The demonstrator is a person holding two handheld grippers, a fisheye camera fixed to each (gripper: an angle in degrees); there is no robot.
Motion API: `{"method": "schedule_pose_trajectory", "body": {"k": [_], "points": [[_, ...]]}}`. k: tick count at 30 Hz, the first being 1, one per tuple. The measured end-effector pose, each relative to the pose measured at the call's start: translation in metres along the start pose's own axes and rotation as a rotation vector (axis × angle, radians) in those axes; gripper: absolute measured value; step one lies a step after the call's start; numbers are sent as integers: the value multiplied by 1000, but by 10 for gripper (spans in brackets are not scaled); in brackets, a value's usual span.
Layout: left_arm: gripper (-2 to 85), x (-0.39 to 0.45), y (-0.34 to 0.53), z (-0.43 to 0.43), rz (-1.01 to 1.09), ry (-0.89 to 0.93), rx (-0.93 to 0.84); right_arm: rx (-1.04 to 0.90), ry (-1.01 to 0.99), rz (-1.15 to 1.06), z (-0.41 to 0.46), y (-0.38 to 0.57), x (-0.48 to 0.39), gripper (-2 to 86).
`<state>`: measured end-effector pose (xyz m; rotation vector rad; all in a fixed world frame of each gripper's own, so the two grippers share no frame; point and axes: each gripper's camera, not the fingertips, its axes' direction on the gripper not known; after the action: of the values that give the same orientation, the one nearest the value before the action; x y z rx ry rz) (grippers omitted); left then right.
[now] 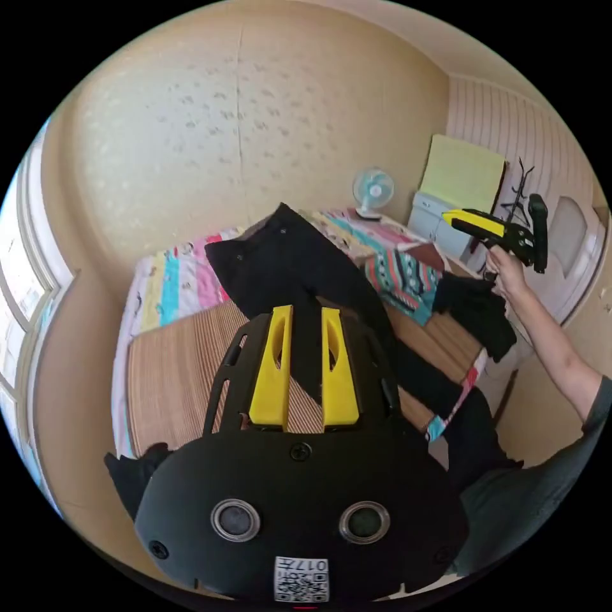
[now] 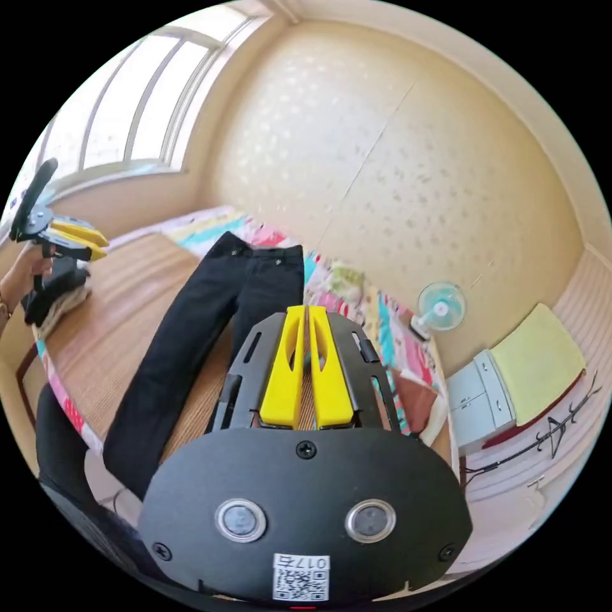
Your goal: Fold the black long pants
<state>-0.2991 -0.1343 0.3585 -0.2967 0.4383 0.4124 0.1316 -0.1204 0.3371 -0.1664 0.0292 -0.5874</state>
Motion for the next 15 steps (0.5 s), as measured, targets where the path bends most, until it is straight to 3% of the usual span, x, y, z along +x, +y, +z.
{"method": "schedule_pose_trajectory", "body": {"k": [3, 6, 10, 13, 15], "points": [[83, 25, 81, 108, -79, 86, -167, -219, -140, -18, 92, 93, -50, 18], [92, 39, 134, 172, -241, 246, -224, -294, -423, 161, 134, 155, -70, 28], [100, 35, 154, 193, -460, 320, -101, -251, -784, 346, 155, 190, -83, 66], [108, 40, 144, 211, -491, 380, -111, -255, -742, 321, 162, 196, -104, 84], [102, 47, 136, 217, -456, 327, -151, -271, -675, 335, 161, 197, -110, 81]]}}
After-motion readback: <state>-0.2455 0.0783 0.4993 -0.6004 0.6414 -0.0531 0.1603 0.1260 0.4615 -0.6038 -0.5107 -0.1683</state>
